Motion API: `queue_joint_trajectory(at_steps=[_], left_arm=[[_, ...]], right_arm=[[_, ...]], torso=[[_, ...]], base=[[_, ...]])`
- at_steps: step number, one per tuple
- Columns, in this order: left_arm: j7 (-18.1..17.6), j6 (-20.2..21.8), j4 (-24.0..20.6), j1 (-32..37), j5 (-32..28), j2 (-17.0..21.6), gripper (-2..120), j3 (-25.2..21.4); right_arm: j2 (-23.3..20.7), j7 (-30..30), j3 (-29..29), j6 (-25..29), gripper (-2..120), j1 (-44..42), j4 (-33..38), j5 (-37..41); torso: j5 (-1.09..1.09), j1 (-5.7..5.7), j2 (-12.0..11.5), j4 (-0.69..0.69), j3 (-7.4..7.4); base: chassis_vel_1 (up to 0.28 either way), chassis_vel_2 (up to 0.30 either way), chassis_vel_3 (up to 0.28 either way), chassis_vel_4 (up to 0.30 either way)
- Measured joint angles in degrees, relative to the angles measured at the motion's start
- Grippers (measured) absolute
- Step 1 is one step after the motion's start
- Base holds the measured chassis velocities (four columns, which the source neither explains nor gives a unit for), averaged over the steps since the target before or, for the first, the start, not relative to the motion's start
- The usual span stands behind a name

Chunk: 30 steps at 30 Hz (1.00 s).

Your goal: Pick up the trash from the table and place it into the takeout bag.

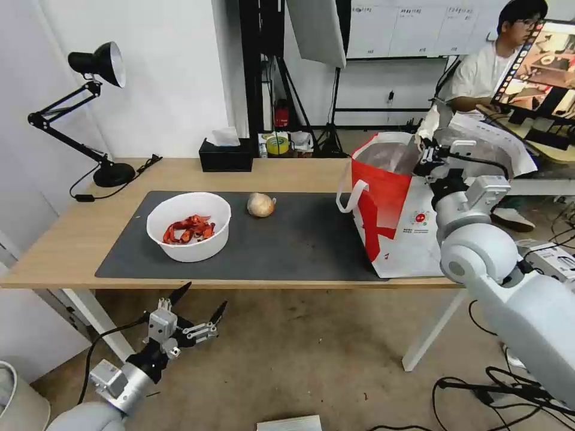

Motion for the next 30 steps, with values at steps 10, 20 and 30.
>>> queue_joint_trajectory(at_steps=[10,20,30], left_arm=[[0.1,0.1,0.0,-0.5,-0.1,0.4,100,0.1],[0.1,0.2,0.0,-0.5,-0.3,0.4,100,0.0],[0.0,0.2,0.0,-0.5,-0.5,0.2,100,-0.4]], right_arm=[[-1.6,0.6,0.8,-1.6,49,0.4,0.2,1.6],[-1.2,0.5,0.1,-2.2,82,0.5,0.0,1.8],[-1.2,-3.6,-1.2,-0.5,100,1.3,2.7,5.7]], torso=[[-0.01,0.0,0.0,0.0,0.0],[-0.01,0.0,0.0,0.0,0.0],[-0.01,0.0,0.0,0.01,0.0]], base=[[0.0,0.0,0.0,0.0],[0.0,0.0,0.0,0.0],[0.0,0.0,0.0,0.0]])
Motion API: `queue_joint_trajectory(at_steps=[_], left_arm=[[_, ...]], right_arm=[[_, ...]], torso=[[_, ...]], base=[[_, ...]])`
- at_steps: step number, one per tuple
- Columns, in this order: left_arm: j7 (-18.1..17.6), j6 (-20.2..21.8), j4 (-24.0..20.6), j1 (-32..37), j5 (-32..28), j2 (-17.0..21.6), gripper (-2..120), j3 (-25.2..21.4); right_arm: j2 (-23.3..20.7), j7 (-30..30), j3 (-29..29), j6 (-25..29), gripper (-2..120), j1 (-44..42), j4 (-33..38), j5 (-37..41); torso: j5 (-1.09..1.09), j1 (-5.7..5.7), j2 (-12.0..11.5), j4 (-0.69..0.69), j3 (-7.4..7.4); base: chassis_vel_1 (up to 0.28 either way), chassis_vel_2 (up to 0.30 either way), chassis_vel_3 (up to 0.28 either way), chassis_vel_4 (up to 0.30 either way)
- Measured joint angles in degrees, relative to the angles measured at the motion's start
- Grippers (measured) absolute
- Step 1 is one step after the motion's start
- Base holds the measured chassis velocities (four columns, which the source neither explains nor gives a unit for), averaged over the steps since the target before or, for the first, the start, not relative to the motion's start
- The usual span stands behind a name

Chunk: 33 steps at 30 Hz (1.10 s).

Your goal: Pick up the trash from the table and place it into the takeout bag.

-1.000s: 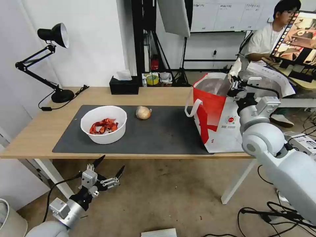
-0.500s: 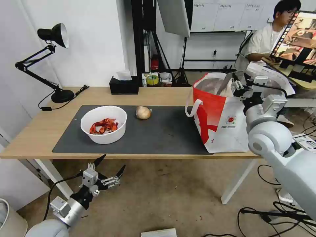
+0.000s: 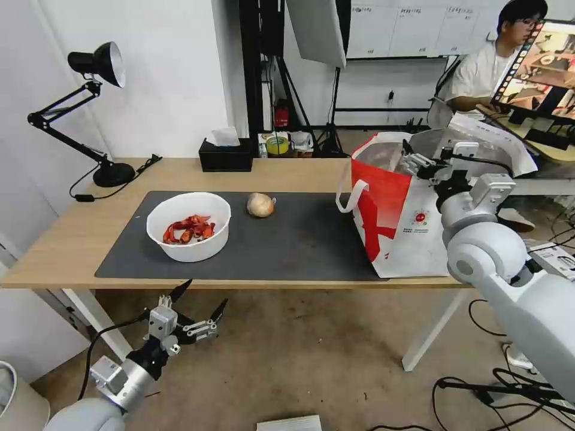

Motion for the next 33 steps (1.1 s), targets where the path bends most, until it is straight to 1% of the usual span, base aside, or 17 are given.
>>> queue_joint_trajectory(at_steps=[7,12,14,15,17,18,20,24,26,27,33], left_arm=[[0.0,0.0,0.0,0.0,-0.1,-0.3,100,-0.3],[-0.1,0.0,0.3,0.0,-0.1,-0.3,100,-0.3],[-0.1,0.0,0.4,-0.1,-0.1,-0.4,100,-0.2],[-0.1,0.0,0.4,-0.1,-0.1,-0.4,100,-0.2],[-0.1,0.0,0.3,-0.4,-0.1,-0.6,100,-0.2],[-0.1,0.0,0.3,-0.4,-0.1,-0.6,100,-0.2],[-0.1,0.0,0.3,-0.5,-0.1,-0.7,100,-0.2],[-0.1,0.0,0.3,-0.6,-0.1,-0.7,100,-0.2],[-0.1,-0.1,0.6,-0.8,-0.2,-0.6,100,-0.2],[-0.1,-0.1,0.6,-0.8,-0.2,-0.6,100,-0.2],[-0.1,-0.2,1.3,-1.5,-0.2,-0.5,100,0.3]], right_arm=[[0.0,-3.5,-1.5,0.5,100,0.1,3.7,1.1],[-0.2,-6.3,-1.7,1.2,100,-3.3,6.4,0.7],[-0.3,-7.8,-1.5,2.1,100,-7.3,8.3,-1.1],[-0.3,-7.8,-1.5,2.1,100,-7.3,8.3,-1.1],[-0.2,-8.2,-1.3,3.0,100,-10.8,10.1,-3.2],[-0.2,-8.2,-1.3,3.0,100,-10.8,10.1,-3.2],[0.3,-8.2,-1.3,4.0,100,-13.5,11.1,-5.2],[0.9,-8.2,-1.0,4.7,100,-15.9,11.3,-7.3],[1.7,-8.3,-0.2,5.5,100,-19.4,11.4,-9.6],[1.7,-8.3,-0.2,5.5,100,-19.4,11.4,-9.6],[3.3,-9.2,0.8,7.4,100,-27.2,11.7,-14.7]], torso=[[0.0,0.0,0.0,0.0,0.0],[0.0,0.0,0.0,0.0,0.0],[0.01,0.0,0.0,0.0,0.0],[0.01,0.0,0.0,0.0,0.0],[0.0,0.0,0.0,-0.01,0.0],[0.0,0.0,0.0,-0.01,0.0],[0.0,0.0,0.0,0.0,0.0],[0.01,0.0,0.0,0.0,0.0],[0.01,0.0,0.0,-0.01,0.0],[0.01,0.0,0.0,-0.01,0.0],[0.0,0.0,0.0,0.0,0.0]], base=[[0.0,0.0,0.0,0.0],[0.0,0.0,0.0,0.0],[0.0,0.0,0.0,0.0],[0.0,0.0,0.0,0.0],[0.0,0.0,0.0,0.0],[0.0,0.0,0.0,0.0],[0.0,0.0,0.0,0.0],[0.0,0.0,0.0,0.0],[0.0,0.0,0.0,0.0],[0.0,0.0,0.0,0.0],[0.0,0.0,0.0,0.0]])
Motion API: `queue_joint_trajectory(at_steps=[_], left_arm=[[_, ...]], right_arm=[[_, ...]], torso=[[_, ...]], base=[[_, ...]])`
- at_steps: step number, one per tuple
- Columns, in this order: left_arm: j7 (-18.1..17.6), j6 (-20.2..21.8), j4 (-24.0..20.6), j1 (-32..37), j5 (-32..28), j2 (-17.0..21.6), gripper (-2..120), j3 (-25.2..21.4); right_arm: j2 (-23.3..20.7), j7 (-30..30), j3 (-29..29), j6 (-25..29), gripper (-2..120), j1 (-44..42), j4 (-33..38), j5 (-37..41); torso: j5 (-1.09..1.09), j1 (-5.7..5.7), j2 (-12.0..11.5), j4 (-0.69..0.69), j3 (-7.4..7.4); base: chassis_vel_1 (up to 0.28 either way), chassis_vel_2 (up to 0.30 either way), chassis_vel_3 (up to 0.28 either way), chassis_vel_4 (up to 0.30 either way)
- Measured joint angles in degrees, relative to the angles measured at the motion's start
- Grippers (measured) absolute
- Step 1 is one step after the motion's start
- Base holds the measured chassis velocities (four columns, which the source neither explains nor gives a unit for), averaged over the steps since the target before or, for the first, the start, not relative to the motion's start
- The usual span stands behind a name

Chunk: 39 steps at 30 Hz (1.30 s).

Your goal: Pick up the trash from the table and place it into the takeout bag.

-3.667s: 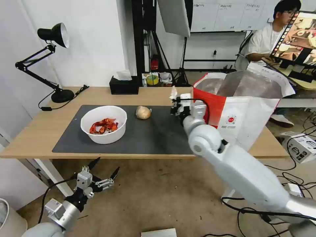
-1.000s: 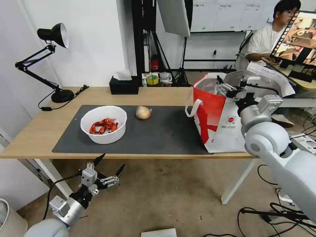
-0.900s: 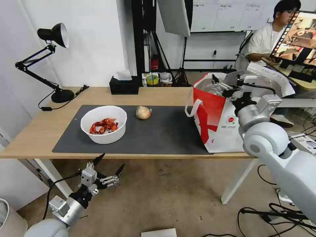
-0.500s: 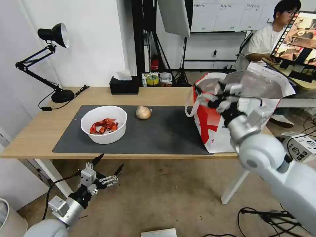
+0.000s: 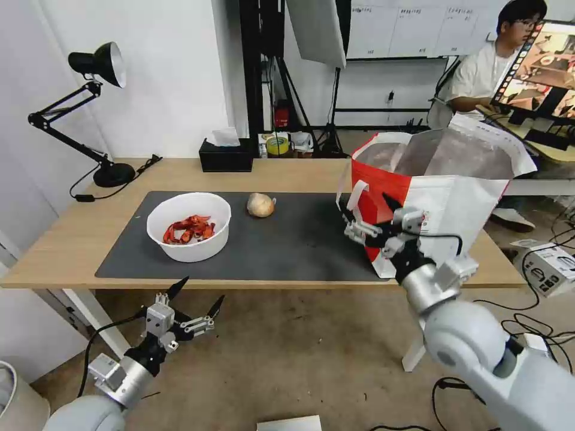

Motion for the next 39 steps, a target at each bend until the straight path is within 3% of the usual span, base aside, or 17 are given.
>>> queue_joint_trajectory(at_steps=[13,39], left_arm=[[0.0,-0.3,1.6,-1.8,-0.1,0.0,100,1.8],[0.3,-0.9,3.2,-2.6,-1.0,0.3,100,1.9]], right_arm=[[4.1,-2.7,1.9,4.7,100,-12.5,-1.5,-7.9],[10.2,-4.4,0.3,8.4,100,-20.0,-7.4,-15.4]], torso=[[0.0,0.01,0.0,0.0,0.0],[0.0,0.01,0.0,0.0,0.0]], base=[[0.0,0.0,0.0,0.0],[0.0,0.0,0.0,0.0]])
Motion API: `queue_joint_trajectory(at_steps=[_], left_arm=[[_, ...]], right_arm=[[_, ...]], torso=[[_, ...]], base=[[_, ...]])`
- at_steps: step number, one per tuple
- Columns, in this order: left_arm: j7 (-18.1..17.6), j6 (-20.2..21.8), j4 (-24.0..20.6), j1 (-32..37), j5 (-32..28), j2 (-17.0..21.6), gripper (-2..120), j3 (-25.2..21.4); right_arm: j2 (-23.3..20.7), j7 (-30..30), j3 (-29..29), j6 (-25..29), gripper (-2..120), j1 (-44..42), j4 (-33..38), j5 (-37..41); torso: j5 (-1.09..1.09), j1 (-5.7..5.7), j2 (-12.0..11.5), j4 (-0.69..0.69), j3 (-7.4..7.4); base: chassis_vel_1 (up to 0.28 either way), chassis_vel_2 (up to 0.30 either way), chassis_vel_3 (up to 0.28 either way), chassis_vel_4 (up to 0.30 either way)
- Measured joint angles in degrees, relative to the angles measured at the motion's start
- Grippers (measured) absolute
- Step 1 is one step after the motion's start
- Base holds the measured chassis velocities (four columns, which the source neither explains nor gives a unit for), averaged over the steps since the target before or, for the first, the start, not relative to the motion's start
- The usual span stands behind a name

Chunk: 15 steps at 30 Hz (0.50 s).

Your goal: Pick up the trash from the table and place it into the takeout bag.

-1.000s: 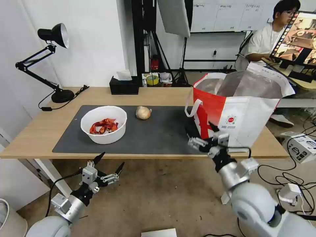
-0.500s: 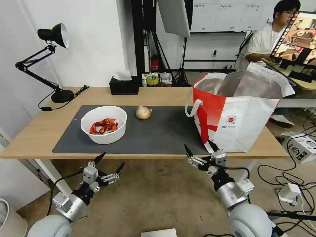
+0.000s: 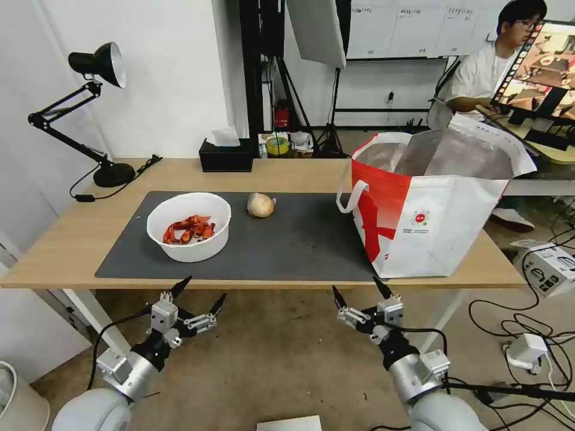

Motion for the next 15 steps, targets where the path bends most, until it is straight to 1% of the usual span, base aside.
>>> queue_joint_trajectory(at_steps=[15], left_arm=[[0.0,-0.5,0.5,0.1,0.0,0.4,100,0.0]], right_arm=[[1.2,0.0,-0.8,0.0,100,1.7,-1.8,-0.5]], torso=[[0.0,0.0,0.0,0.0,0.0]], base=[[0.0,0.0,0.0,0.0]])
